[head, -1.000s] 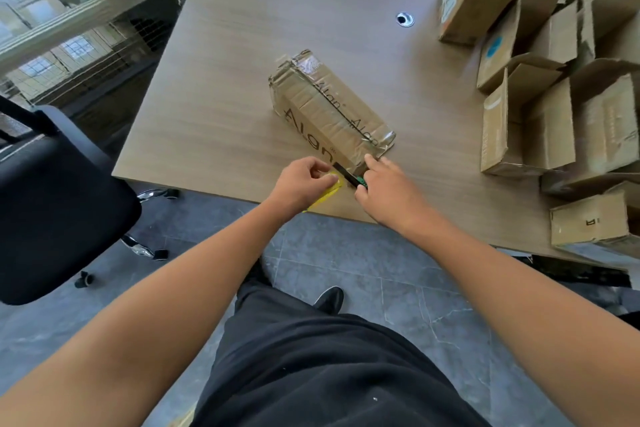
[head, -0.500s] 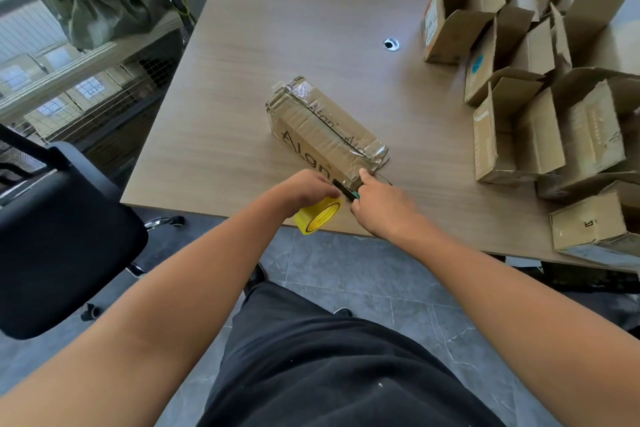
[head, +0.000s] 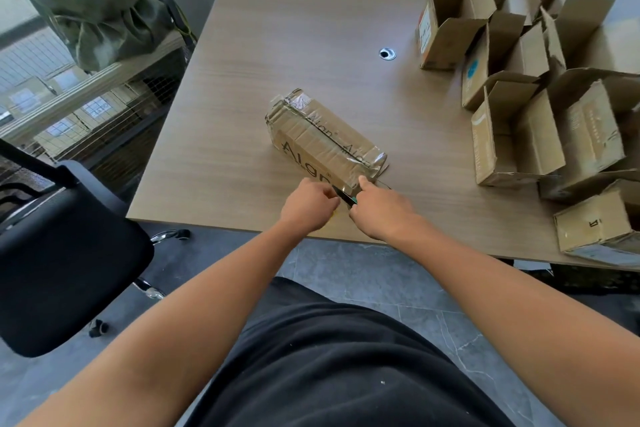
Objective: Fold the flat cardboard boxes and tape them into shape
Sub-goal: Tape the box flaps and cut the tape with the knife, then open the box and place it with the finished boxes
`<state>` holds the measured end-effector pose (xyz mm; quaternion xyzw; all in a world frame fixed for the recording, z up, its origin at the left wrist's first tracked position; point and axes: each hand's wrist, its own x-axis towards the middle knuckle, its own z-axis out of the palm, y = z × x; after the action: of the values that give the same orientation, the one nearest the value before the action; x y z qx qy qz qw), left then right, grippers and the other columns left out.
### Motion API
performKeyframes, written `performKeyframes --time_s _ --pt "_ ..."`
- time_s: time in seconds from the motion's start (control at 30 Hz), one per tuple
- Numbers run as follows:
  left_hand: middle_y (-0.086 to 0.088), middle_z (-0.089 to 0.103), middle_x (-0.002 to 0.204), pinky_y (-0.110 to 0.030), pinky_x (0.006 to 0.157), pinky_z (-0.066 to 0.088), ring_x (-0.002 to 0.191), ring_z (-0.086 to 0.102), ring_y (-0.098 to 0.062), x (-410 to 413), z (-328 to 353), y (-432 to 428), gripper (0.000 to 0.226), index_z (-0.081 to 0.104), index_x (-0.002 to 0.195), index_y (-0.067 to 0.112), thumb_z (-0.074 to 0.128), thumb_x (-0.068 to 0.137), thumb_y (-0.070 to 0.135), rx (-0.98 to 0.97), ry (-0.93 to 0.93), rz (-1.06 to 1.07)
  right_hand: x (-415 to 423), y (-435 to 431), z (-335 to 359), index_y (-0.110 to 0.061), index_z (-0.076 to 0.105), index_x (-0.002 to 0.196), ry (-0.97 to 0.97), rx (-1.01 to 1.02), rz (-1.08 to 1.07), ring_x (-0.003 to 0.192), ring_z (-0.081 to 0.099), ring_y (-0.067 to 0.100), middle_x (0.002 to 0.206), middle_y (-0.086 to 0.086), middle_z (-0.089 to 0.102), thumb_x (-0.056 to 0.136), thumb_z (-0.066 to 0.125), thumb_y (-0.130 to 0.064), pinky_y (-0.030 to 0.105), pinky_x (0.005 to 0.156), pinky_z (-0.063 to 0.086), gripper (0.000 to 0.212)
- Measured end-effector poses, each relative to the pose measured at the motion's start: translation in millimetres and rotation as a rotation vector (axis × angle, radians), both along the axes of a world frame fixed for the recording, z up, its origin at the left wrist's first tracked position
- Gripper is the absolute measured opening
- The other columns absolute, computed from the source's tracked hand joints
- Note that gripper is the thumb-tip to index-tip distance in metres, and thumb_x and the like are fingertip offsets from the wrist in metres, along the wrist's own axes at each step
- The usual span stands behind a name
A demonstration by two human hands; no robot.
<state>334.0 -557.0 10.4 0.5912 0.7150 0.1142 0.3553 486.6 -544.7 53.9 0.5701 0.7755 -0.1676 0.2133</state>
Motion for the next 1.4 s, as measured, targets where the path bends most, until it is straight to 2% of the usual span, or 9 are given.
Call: performKeyframes --time_s 0.2,0.4,0.5,0.63,0.73,0.93,1.07,1.17,1.4 --pt "0.006 0.040 0.102 -0.033 0.062 0.044 0.072 0.053 -0.019 -27.9 12.0 -23.5 0.018 0.063 0.099 0.023 0.053 0.102 0.037 0.254 0.159 -0.029 16.2 -8.8 -3.9 -0.017 0.056 0.092 0.118 -0.101 -0.076 0.084 0.052 0.026 0.168 -0.008 -0.021 0.102 0.045 -0.036 0.035 0.072 0.039 0.025" --pt "-0.009 0.051 0.105 -0.040 0.052 0.042 0.069 0.055 -0.032 -132.7 -21.9 -20.0 0.007 0.065 0.094 0.009 0.059 0.096 0.008 0.317 0.476 -0.044 10.5 -36.9 -9.6 -0.012 0.050 0.076 0.456 0.214 0.022 0.060 0.046 0.016 0.166 0.003 0.022 0.104 0.049 -0.034 0.032 0.055 0.035 0.035" --pt "-0.011 0.048 0.114 -0.044 0.056 0.047 0.087 0.052 -0.035 -194.6 -47.9 -18.4 0.016 0.062 0.099 0.012 0.057 0.089 0.000 0.236 0.574 -0.089 -32.4 -36.1 -9.7 -0.010 0.052 0.089 0.544 0.242 0.033 0.068 0.052 0.025 0.106 0.008 0.060 0.104 0.044 -0.033 0.035 0.054 0.035 0.028" --pt "-0.010 0.047 0.118 -0.047 0.074 0.049 0.093 0.050 -0.035 -255.4 -72.7 -3.5 0.014 0.068 0.099 0.015 0.059 0.090 0.008 0.208 0.502 -0.028 -123.4 -13.2 -27.1 -0.016 0.042 0.092 0.593 0.086 -0.149 0.057 0.049 0.030 0.064 0.000 0.050 0.107 0.040 -0.035 0.037 0.048 0.027 0.025" --pt "-0.009 0.050 0.116 -0.043 0.086 0.047 0.103 0.052 -0.033 -276.7 -86.5 10.2 0.014 0.076 0.096 0.017 0.066 0.094 0.027 0.242 0.263 0.085 -191.6 7.6 -59.6 -0.012 0.048 0.100 0.595 0.071 -0.233 0.077 0.054 0.034 0.081 0.005 0.057 0.108 0.039 -0.036 0.039 0.057 0.033 0.026" --pt "-0.011 0.058 0.111 -0.047 0.078 0.044 0.097 0.056 -0.036 -293.9 -99.9 19.2 0.016 0.078 0.095 0.025 0.069 0.091 0.038 0.367 0.275 0.001 -274.4 46.9 -122.2 -0.006 0.035 0.151 0.375 0.121 -0.283 0.121 0.048 0.041 0.135 0.022 0.050 0.106 0.039 -0.030 0.048 0.096 0.039 0.051" --pt "-0.008 0.061 0.108 -0.045 0.076 0.044 0.089 0.057 -0.032 -291.6 -105.1 13.1 0.013 0.078 0.101 0.032 0.069 0.091 0.031 0.422 0.298 0.046 -290.5 46.3 -145.0 -0.011 0.018 0.160 0.214 0.222 -0.254 0.117 0.045 0.040 0.134 0.021 0.045 0.103 0.046 -0.031 0.049 0.092 0.038 0.067" --pt "-0.006 0.060 0.112 -0.044 0.079 0.044 0.090 0.056 -0.029 -288.7 -108.1 14.1 0.039 0.066 0.130 0.039 0.065 0.092 0.026 0.394 0.373 0.060 -297.4 43.5 -151.3 -0.011 0.019 0.161 0.189 0.269 -0.277 0.114 0.045 0.040 0.135 0.019 0.045 0.100 0.050 -0.033 0.049 0.090 0.038 0.071" --pt "0.000 0.032 0.137 -0.043 0.113 0.021 0.129 0.032 -0.028 -285.8 -90.9 28.7 0.069 0.039 0.149 0.041 0.070 0.087 0.041 0.016 0.165 0.240 -289.9 44.0 -112.8 -0.015 0.026 0.160 0.409 0.238 -0.334 0.132 0.034 0.037 0.153 0.011 0.035 0.101 0.049 -0.033 0.047 0.110 0.028 0.066"
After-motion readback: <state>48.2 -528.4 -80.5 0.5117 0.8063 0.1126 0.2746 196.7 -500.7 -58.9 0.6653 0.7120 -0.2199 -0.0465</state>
